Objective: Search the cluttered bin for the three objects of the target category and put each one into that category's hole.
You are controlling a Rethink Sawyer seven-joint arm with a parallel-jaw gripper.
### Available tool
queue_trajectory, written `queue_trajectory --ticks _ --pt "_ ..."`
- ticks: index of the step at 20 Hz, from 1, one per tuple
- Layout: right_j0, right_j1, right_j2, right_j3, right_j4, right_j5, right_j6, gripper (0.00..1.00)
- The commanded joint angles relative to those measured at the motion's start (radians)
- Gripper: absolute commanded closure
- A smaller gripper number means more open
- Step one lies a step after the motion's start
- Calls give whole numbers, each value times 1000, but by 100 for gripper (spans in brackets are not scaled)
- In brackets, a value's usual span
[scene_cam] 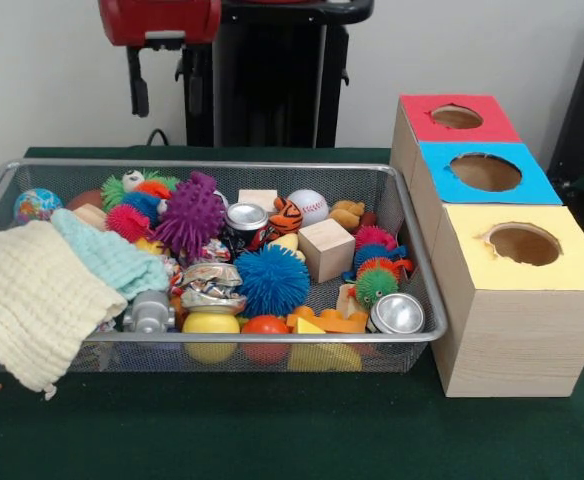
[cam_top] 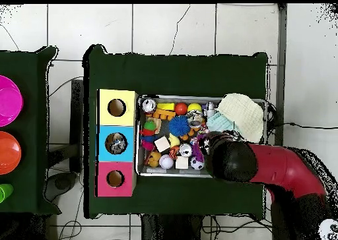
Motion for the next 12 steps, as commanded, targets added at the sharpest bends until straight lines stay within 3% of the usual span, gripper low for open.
queue_trajectory --ticks 1,6,12 --pt "65 17 61 83 -13 -88 85 0" --pt "122 93 30 51 -8 -192 151 0" --pt "241 166 -32 -9 34 -356 270 0"
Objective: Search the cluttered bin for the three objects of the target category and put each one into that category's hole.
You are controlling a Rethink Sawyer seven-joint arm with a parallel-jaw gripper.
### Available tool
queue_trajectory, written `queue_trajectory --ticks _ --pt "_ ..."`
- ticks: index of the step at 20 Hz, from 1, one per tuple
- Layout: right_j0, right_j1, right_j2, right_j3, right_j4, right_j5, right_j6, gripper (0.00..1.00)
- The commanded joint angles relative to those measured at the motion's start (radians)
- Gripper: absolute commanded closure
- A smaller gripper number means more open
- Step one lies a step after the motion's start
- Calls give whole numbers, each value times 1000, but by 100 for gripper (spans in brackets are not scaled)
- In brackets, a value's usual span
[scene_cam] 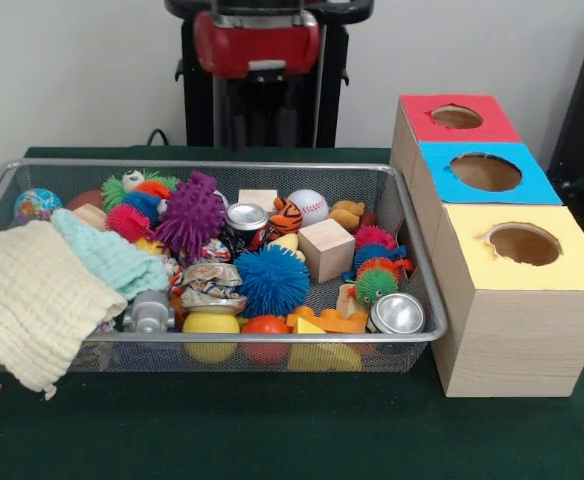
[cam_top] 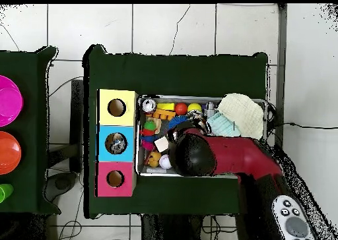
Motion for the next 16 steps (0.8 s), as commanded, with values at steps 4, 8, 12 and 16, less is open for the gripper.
queue_trajectory --ticks 4,8,12,16 --pt "139 127 -52 -31 77 -229 291 0" --pt "180 141 -93 -53 112 -226 279 0" --pt "217 155 -126 -66 145 -235 268 0" --pt "228 154 -140 -73 170 -230 253 0"
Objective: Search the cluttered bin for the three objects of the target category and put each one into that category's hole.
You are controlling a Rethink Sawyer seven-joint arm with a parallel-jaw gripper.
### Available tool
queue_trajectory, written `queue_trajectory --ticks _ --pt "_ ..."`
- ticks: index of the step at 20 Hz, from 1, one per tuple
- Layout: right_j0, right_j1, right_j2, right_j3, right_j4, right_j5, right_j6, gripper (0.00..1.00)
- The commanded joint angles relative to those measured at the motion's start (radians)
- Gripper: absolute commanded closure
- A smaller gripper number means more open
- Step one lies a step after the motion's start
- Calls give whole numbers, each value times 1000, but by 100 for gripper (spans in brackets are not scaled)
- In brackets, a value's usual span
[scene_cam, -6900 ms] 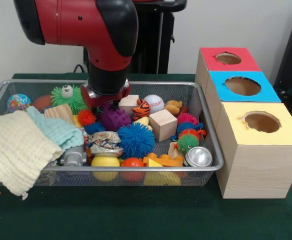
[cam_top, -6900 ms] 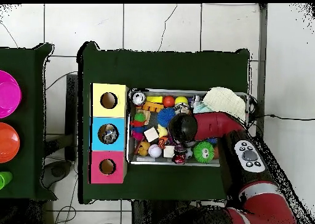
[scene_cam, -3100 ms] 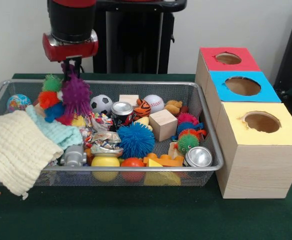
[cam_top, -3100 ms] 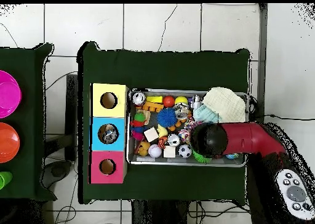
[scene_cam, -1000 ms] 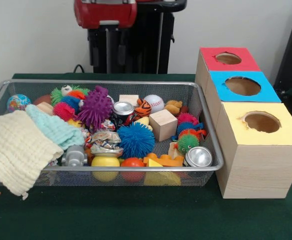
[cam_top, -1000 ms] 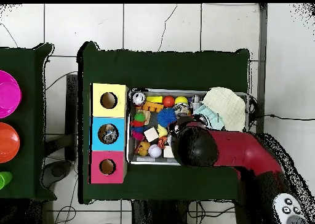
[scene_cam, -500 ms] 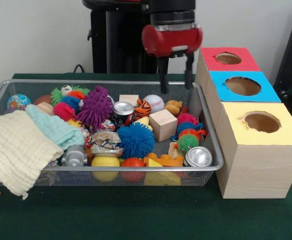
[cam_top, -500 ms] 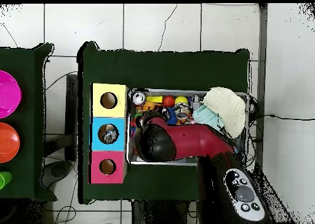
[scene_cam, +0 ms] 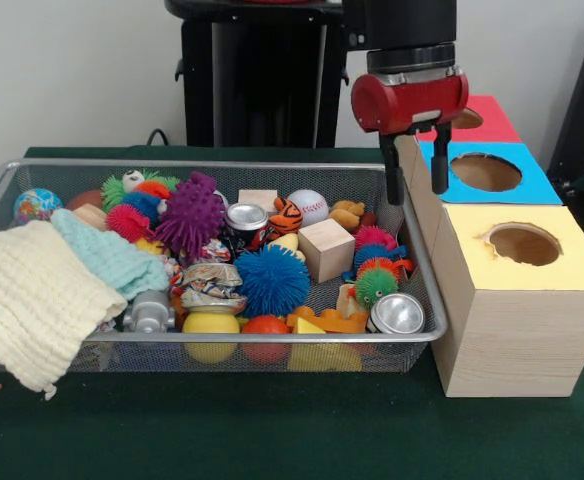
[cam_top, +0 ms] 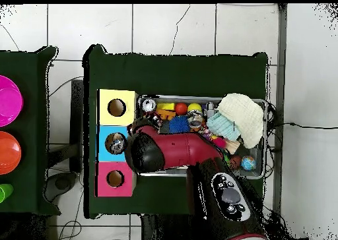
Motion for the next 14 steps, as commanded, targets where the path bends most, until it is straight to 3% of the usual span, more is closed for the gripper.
queue_trajectory --ticks 1,5,10,14 --pt "-2 35 -71 -55 62 -12 240 0" --pt "-22 34 -63 -49 61 -16 213 0" --pt "30 53 -144 -102 64 69 201 0" --pt "26 34 -152 -97 69 101 184 0"
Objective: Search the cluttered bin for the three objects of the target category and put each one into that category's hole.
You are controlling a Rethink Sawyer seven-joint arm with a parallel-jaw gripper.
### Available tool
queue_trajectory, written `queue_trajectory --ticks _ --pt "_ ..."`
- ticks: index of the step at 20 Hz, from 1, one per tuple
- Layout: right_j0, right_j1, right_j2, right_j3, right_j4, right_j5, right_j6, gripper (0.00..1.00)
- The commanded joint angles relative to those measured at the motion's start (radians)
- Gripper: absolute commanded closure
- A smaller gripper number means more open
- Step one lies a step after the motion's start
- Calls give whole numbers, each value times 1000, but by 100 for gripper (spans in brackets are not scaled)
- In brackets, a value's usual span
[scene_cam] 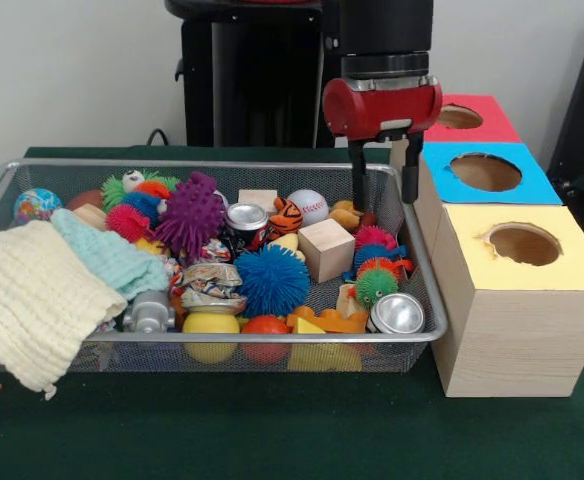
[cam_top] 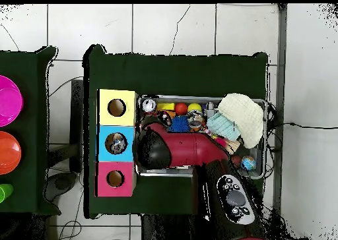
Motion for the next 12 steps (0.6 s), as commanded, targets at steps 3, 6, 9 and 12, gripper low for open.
queue_trajectory --ticks 3,6,9,12 --pt "5 6 -75 -62 45 112 181 0" --pt "-5 6 -52 -53 67 53 204 0" --pt "6 26 -51 -66 93 25 226 0" --pt "25 47 -67 -79 111 23 230 0"
